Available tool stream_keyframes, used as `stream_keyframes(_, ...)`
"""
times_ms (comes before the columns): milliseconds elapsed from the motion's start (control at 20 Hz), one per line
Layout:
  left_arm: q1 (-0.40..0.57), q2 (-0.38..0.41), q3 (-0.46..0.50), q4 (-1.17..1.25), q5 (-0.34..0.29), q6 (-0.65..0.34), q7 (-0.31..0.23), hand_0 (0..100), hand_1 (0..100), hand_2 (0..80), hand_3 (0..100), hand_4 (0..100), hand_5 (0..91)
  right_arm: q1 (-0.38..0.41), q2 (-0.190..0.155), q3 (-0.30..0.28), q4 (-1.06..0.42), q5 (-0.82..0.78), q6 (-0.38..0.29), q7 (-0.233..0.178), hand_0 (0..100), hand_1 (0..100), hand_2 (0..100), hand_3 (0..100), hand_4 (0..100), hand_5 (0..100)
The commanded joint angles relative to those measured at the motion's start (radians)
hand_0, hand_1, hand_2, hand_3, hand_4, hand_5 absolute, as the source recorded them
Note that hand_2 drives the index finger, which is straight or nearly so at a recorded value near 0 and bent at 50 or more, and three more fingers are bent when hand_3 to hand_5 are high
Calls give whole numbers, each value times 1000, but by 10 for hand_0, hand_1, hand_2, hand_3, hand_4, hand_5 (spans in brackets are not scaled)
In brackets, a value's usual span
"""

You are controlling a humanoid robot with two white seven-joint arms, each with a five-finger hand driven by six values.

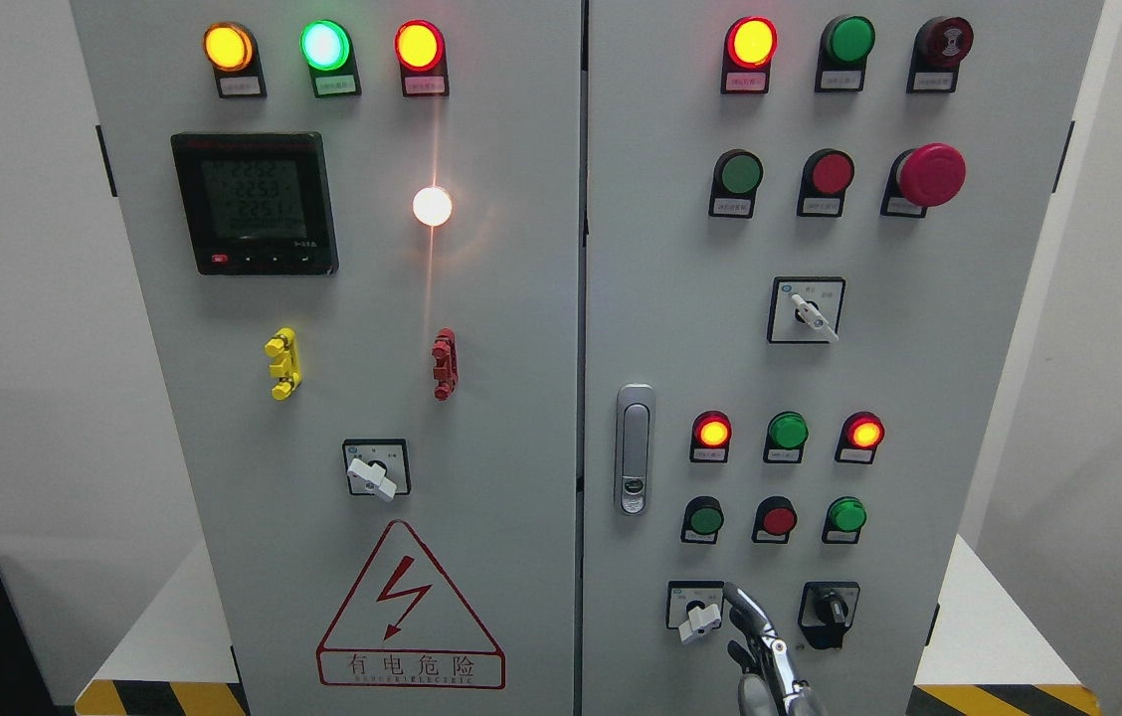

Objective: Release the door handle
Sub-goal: 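Raise the right hand toward the silver latch handle on the door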

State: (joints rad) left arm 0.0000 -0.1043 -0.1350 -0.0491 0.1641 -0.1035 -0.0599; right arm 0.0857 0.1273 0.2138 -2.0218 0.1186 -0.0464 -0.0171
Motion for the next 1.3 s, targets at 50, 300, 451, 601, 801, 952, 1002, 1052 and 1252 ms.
stream_keyframes(50, 9, 0, 0, 0, 0, 1, 0, 120, 556, 0, 0, 0, 0, 0, 0, 2, 0, 1, -1, 0, 325, 17, 0, 107, 121, 119)
stream_keyframes(300, 9, 0, 0, 0, 0, 1, 0, 120, 556, 0, 0, 0, 0, 2, 0, 4, -3, 3, -3, 0, 324, 20, 0, 132, 173, 178)
stream_keyframes(451, 9, 0, 0, 0, 0, 1, 0, 120, 556, 0, 0, 0, 0, 2, 0, 7, -6, 9, -4, -1, 320, 37, 0, 169, 245, 238)
stream_keyframes(601, 9, 0, 0, 0, 0, -1, 0, 120, 556, 0, 0, 0, 0, 0, 0, 12, -9, 18, -3, -7, 315, 80, 0, 247, 362, 338)
stream_keyframes(801, 8, 0, 0, 0, 0, -1, 0, 120, 556, 0, 0, 0, 0, -6, 0, 13, -8, 119, -3, -6, 350, 224, 0, 415, 558, 551)
stream_keyframes(952, 8, 0, 0, 0, 0, -1, 0, 120, 556, 0, 0, 0, 0, -29, 0, 13, 6, 242, -1, -6, 416, 274, 0, 547, 674, 715)
stream_keyframes(1002, 8, 0, 0, 0, 0, -1, 0, 120, 556, 0, 0, 0, 0, -41, 0, 13, 15, 257, -1, -6, 425, 282, 0, 569, 687, 732)
stream_keyframes(1052, 8, 0, 0, 0, 0, -1, 0, 120, 556, 0, 0, 0, 0, -56, 0, 13, 23, 271, -1, -6, 439, 293, 0, 611, 723, 768)
stream_keyframes(1252, 9, 0, 0, 0, 0, -1, 0, 120, 556, 0, 0, 0, 0, -110, 0, 25, 44, 390, -1, -9, 460, 314, 0, 765, 828, 895)
